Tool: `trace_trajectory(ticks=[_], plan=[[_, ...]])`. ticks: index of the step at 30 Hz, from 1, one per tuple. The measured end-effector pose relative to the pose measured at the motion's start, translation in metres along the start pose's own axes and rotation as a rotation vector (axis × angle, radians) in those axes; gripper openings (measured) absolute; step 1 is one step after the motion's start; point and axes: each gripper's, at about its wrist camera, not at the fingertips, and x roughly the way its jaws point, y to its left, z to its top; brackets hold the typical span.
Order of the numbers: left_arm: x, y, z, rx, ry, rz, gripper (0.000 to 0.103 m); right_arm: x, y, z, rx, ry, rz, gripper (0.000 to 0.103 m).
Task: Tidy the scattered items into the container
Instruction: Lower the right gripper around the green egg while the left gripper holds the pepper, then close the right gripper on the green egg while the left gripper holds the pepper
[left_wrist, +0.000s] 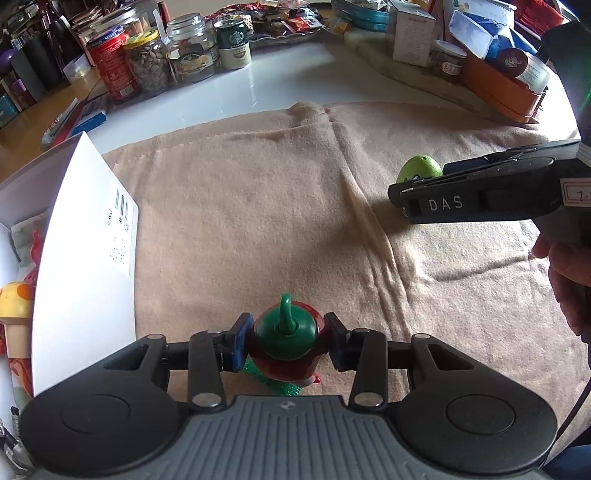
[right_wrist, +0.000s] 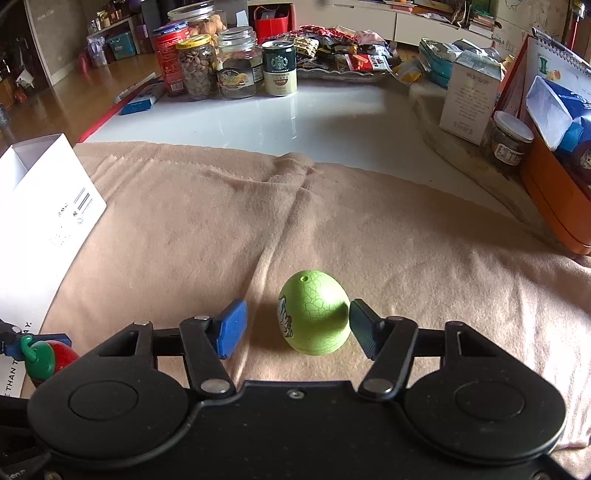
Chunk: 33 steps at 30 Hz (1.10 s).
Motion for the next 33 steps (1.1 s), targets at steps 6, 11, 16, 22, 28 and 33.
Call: trace_trajectory(ticks=[6,11,16,22,28,33], plan=[[-0.001,0.002,0.001,-0.002,0.005,-0.008,0.042,0.007,-0.001,0.002,0.021,0.041,-0.014,0.065],[0.0,0.006,0.001,-0.016,0.011,-0.021,0.042,0.003,-0.006,-0.006,0.039,0.076,-0.015,0.047],[0.002,0.014,0.001,-0.065,0.033,-0.08,0.042,-0.004,-0.017,-0.019,0.072,0.157,0.04,0.047],[0.008,0.027,-0.001,-0.138,0.064,-0.142,0.043,-0.011,-0.027,-0.047,0.068,0.246,0.093,0.045],[0.018,0.033,-0.004,-0.188,0.109,-0.181,0.045,-0.011,-0.025,-0.057,0.003,0.311,0.098,0.065],[0.026,0.031,-0.001,-0.222,0.114,-0.178,0.067,-0.023,-0.026,-0.043,-0.005,0.224,0.06,0.08]])
